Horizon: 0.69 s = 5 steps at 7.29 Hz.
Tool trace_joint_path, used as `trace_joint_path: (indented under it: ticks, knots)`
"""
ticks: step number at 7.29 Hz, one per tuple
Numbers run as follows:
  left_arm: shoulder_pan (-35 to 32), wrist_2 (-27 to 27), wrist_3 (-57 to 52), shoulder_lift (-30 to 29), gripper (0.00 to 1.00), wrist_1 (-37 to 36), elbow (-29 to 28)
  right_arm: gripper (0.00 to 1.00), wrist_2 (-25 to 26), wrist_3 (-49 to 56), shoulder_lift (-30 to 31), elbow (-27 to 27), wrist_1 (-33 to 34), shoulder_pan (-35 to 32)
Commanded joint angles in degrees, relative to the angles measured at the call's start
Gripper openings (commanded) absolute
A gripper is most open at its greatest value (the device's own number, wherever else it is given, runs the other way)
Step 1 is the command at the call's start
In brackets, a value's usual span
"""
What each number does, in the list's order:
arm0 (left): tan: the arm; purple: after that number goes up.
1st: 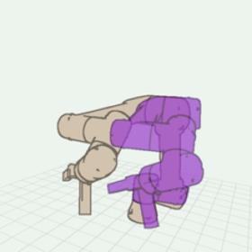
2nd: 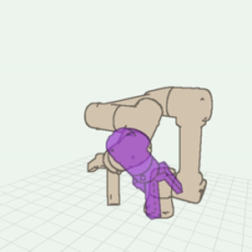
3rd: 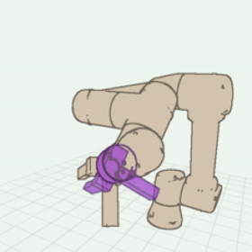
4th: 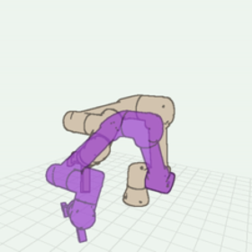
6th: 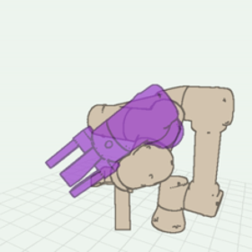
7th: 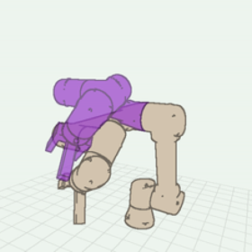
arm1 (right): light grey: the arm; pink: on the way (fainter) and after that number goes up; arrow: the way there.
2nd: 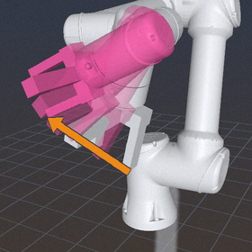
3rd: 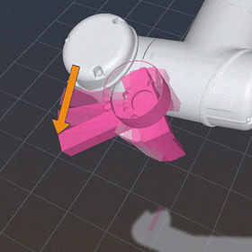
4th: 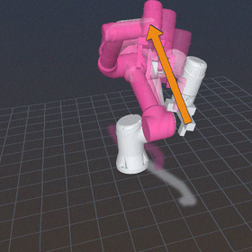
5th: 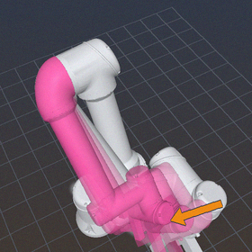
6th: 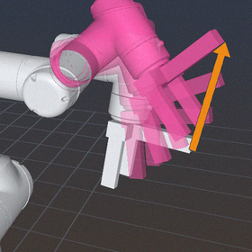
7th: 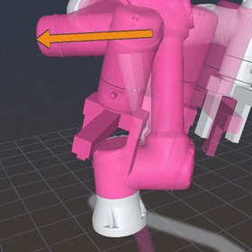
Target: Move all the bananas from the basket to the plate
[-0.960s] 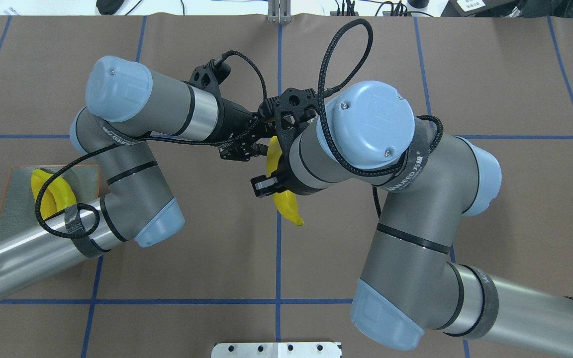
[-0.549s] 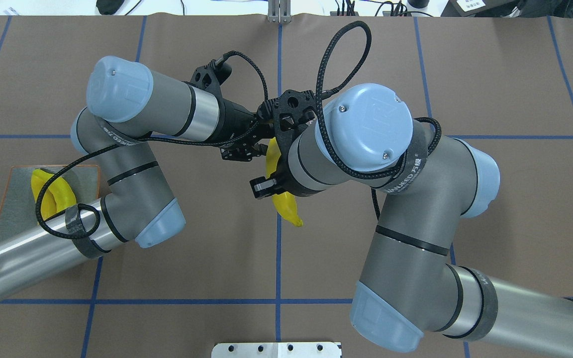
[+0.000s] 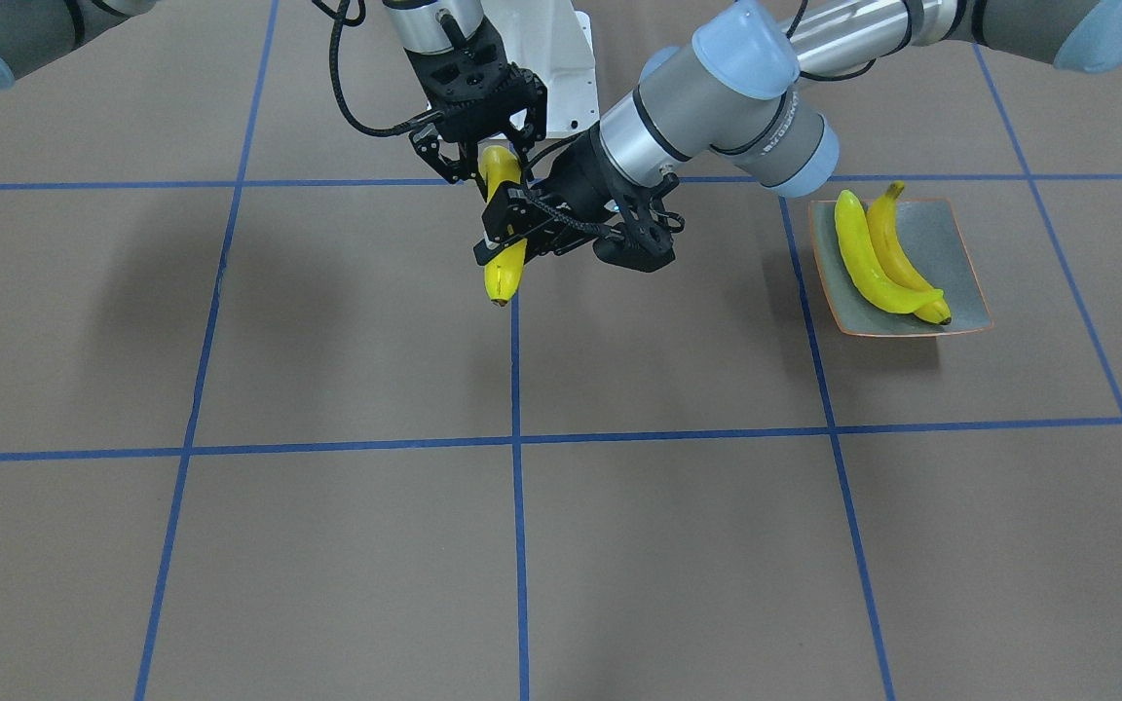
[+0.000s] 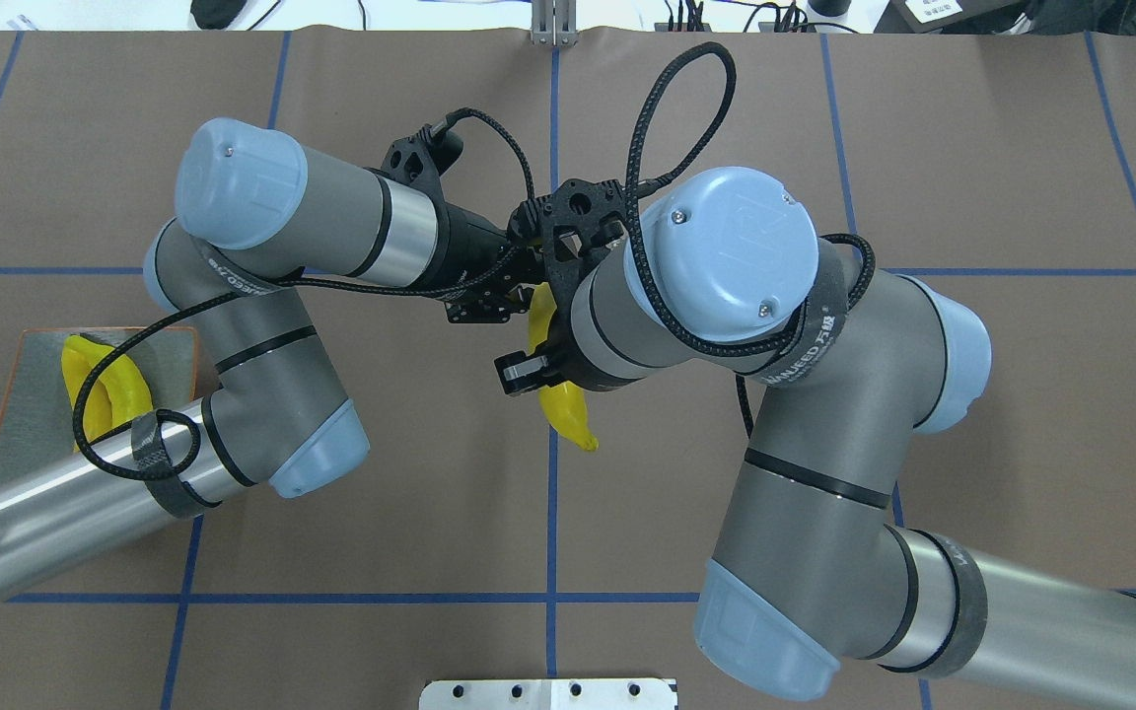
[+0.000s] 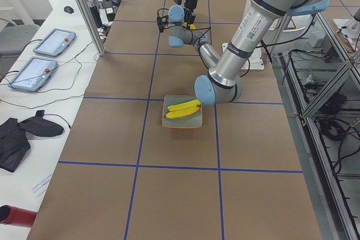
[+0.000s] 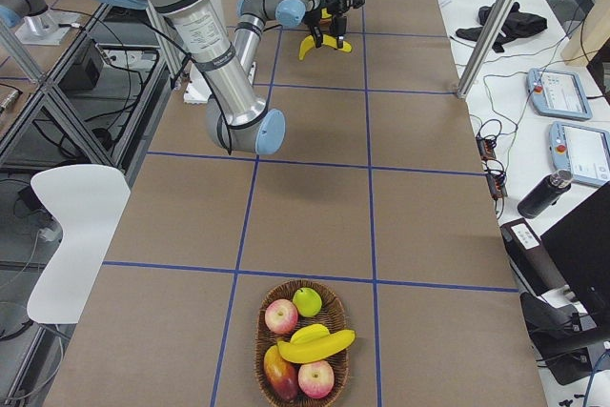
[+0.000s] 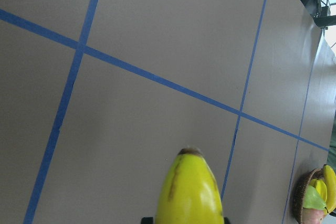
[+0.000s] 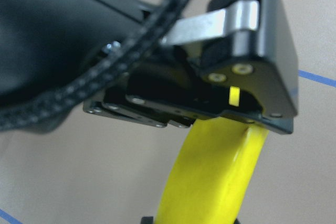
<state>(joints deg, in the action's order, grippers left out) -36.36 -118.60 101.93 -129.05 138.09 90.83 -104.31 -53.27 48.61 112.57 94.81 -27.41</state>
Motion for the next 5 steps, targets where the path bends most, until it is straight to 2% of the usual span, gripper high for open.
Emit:
trace_joint_path:
  ticks: [1, 3, 4, 5]
  knots:
    - [-0.02, -0.83, -0.07, 0.29, 0.0, -0.02, -0.03, 0.99, 0.16, -0.07, 0.26, 0.62, 0.02, -0.01]
    - [-0.2, -2.51, -0.16, 0.29, 0.0, -0.02, -0.12, 0.99, 0.07, 0.01, 1.14, 1.68, 0.11, -0.01]
    - [-0.46, -2.51, -0.33, 0.37, 0.0, -0.02, -0.21, 0.99, -0.19, 0.01, 2.7, 3.25, 0.28, -0.36]
    - [-1.25, -2.6, -1.03, 0.46, 0.0, -0.45, -0.3, 0.99, -0.54, 0.1, 4.46, 6.57, 3.42, -1.5]
